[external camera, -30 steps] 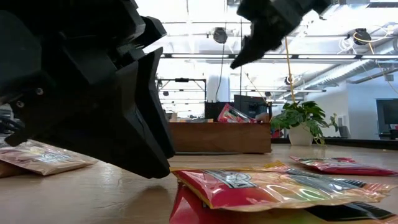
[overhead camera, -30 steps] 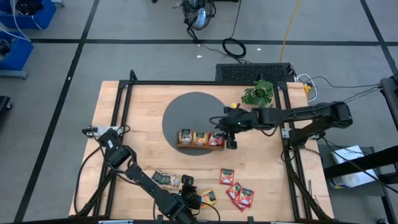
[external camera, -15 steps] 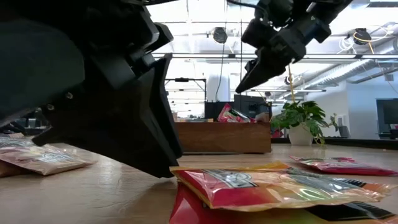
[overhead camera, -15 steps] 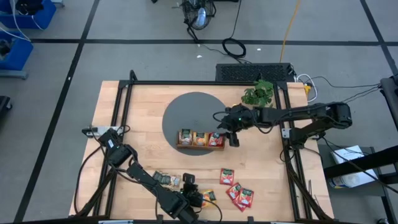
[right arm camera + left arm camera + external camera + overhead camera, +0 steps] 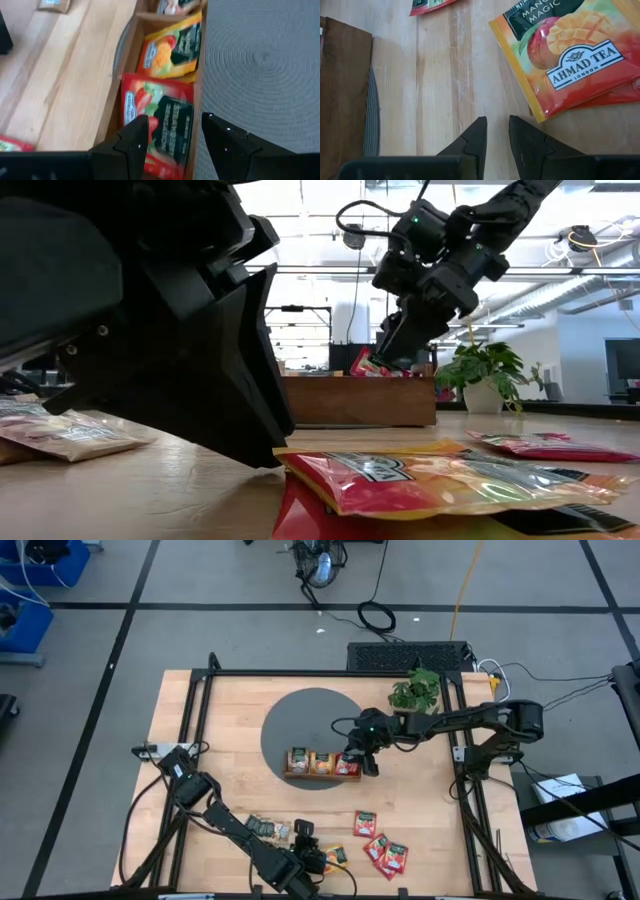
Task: Pick & Place Tea
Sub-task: Put the red tea bag into the right section of the wooden organizer
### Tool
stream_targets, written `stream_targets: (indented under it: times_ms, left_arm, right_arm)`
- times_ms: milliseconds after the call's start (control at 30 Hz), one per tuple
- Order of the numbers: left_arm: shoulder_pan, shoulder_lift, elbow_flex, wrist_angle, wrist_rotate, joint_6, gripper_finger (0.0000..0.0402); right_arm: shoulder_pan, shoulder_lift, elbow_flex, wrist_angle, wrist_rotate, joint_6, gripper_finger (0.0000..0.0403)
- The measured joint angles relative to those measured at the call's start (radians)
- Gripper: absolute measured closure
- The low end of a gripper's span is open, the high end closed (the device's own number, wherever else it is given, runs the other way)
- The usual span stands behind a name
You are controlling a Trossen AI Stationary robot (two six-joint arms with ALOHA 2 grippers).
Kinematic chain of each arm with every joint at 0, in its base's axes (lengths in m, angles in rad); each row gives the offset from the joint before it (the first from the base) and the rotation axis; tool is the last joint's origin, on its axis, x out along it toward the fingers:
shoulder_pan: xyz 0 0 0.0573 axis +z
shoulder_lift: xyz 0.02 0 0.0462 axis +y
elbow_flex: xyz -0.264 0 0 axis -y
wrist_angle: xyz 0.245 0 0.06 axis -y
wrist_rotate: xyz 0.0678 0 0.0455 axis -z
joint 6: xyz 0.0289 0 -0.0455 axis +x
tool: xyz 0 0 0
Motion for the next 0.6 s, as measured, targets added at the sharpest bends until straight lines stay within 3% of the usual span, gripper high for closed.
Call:
stream_targets:
  times_ms: [233,500,600]
  left_arm:
    - [0.0,0.0,0.0,-0.001,0.0,0.0,0.0314]
    - [0.001,0.0,0.0,0.001,0.0,0.0,0.0314]
    - [0.002,0.0,0.0,0.005,0.0,0.002,0.0314]
  right_arm:
    - [0.021,0.0,0.0,-0.013,0.0,-0.002,0.0251]
    - [0.084,0.0,0.001,-0.018,0.006,-0.01,0.035]
    - [0.106,0.0,0.02,-0.037,0.062,-0.01,0.0392]
